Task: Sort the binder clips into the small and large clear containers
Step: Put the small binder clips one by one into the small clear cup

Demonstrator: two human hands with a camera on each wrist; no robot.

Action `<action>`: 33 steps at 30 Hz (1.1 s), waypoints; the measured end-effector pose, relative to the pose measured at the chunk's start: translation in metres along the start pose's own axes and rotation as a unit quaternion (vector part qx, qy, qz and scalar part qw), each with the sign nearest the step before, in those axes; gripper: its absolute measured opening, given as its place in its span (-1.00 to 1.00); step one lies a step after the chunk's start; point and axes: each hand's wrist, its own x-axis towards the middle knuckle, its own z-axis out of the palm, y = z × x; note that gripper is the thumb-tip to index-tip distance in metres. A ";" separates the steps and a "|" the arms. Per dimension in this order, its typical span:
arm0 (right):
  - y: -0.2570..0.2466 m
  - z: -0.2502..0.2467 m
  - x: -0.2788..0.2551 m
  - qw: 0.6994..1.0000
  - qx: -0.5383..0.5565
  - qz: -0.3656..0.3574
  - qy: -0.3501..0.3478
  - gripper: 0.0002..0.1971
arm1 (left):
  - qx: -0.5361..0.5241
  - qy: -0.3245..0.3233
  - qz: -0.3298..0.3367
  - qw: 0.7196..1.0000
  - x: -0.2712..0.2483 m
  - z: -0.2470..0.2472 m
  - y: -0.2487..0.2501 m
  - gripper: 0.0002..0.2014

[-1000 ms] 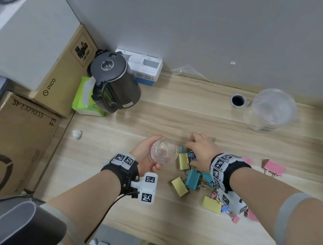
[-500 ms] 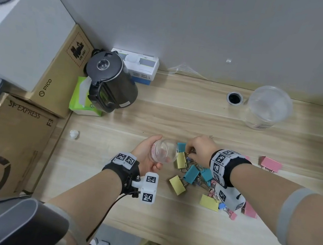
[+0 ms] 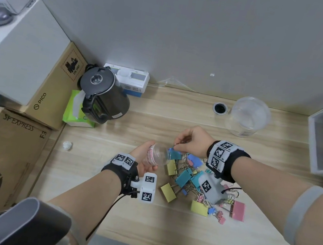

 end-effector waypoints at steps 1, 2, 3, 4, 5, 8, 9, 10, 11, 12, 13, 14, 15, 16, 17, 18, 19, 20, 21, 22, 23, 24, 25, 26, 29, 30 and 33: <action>-0.003 0.001 -0.001 1.000 0.008 -0.005 -0.006 -0.87 | 0.004 -0.002 0.001 1.000 0.001 0.001 0.000 -0.58; -0.006 0.003 -0.003 1.000 0.005 -0.010 -0.011 -0.86 | 0.009 -0.007 0.004 1.000 0.003 0.002 0.000 -0.57; -0.008 0.006 -0.004 1.000 -0.004 -0.014 -0.015 -0.87 | 0.012 -0.015 0.007 1.000 0.004 0.003 0.000 -0.57; -0.008 0.010 -0.004 1.000 -0.012 -0.016 -0.016 -0.88 | 0.015 -0.022 0.009 1.000 0.004 0.005 0.000 -0.56; -0.008 0.013 -0.005 1.000 -0.016 -0.018 -0.016 -0.90 | 0.019 -0.027 0.010 0.999 0.004 0.006 -0.001 -0.55; -0.007 0.023 -0.009 0.999 0.020 0.000 -0.033 -0.76 | 0.033 -0.048 0.020 0.998 0.001 0.008 -0.001 -0.51; -0.007 0.024 -0.010 0.998 0.049 0.014 -0.043 -0.71 | 0.036 -0.051 0.025 0.998 0.001 0.008 -0.002 -0.50; -0.007 0.024 -0.012 0.995 0.077 0.025 -0.055 -0.68 | 0.039 -0.052 0.027 0.997 0.000 0.007 -0.003 -0.49; -0.008 0.022 -0.014 0.992 0.101 0.034 -0.064 -0.67 | 0.043 -0.053 0.026 0.997 0.000 0.006 -0.004 -0.48; -0.008 0.019 -0.016 0.989 0.122 0.039 -0.069 -0.68 | 0.044 -0.052 0.026 0.997 -0.001 0.006 -0.005 -0.49; -0.008 0.016 -0.017 0.986 0.143 0.044 -0.069 -0.70 | 0.044 -0.050 0.026 0.997 -0.001 0.005 -0.006 -0.50; -0.006 0.013 -0.018 0.983 0.162 0.052 -0.062 -0.72 | 0.041 -0.047 0.027 0.998 -0.001 0.005 -0.008 -0.52; -0.004 0.010 -0.018 0.981 0.178 0.062 -0.051 -0.74 | 0.036 -0.046 0.028 0.998 0.000 0.004 -0.009 -0.54; 0.000 0.008 -0.017 0.979 0.185 0.072 -0.035 -0.77 | 0.031 -0.047 0.026 0.998 -0.001 0.004 -0.011 -0.55; 0.006 0.007 -0.016 0.981 0.176 0.080 -0.012 -0.79 | 0.027 -0.050 0.022 0.998 0.000 0.004 -0.013 -0.57; 0.012 0.005 -0.016 0.987 0.136 0.086 0.016 -0.81 | 0.024 -0.055 0.016 0.998 -0.001 0.003 -0.014 -0.59; 0.019 0.004 -0.016 0.993 0.066 0.090 0.043 -0.80 | 0.025 -0.062 0.011 0.998 -0.001 0.002 -0.016 -0.61; 0.026 0.002 -0.018 0.994 -0.017 0.095 0.057 -0.80 | 0.028 -0.070 0.008 0.997 -0.001 0.001 -0.018 -0.63; 0.032 0.001 -0.021 0.990 -0.090 0.100 0.050 -0.80 | 0.036 -0.080 0.008 0.996 -0.001 0.000 -0.020 -0.65; 0.038 0.001 -0.025 0.983 -0.147 0.103 0.032 -0.76 | 0.045 -0.092 0.007 0.995 -0.004 0.001 -0.020 -0.65; 0.045 0.002 -0.028 0.976 -0.194 0.102 0.009 -0.66 | 0.053 -0.105 0.005 0.993 -0.005 0.001 -0.021 -0.64; 0.051 0.004 -0.031 0.969 -0.228 0.097 -0.011 -0.55 | 0.059 -0.123 0.000 0.991 -0.006 0.002 -0.022 -0.63; 0.055 0.007 -0.034 0.964 -0.250 0.088 -0.023 -0.44 | 0.062 -0.144 -0.006 0.988 -0.006 0.003 -0.024 -0.62; 0.059 0.009 -0.035 0.961 -0.263 0.078 -0.029 -0.37 | 0.064 -0.170 -0.012 0.983 -0.004 0.005 -0.025 -0.59; 0.069 0.016 -0.034 0.953 -0.295 0.056 -0.043 -0.29 | 0.087 -0.246 -0.024 0.965 -0.001 0.015 -0.031 -0.53; 0.072 0.018 -0.034 0.950 -0.304 0.050 -0.046 -0.31 | 0.093 -0.261 -0.027 0.960 0.000 0.020 -0.033 -0.55; 0.079 0.025 -0.032 0.944 -0.325 0.037 -0.033 -0.47 | 0.143 -0.271 -0.051 0.950 -0.003 0.038 -0.040 -0.57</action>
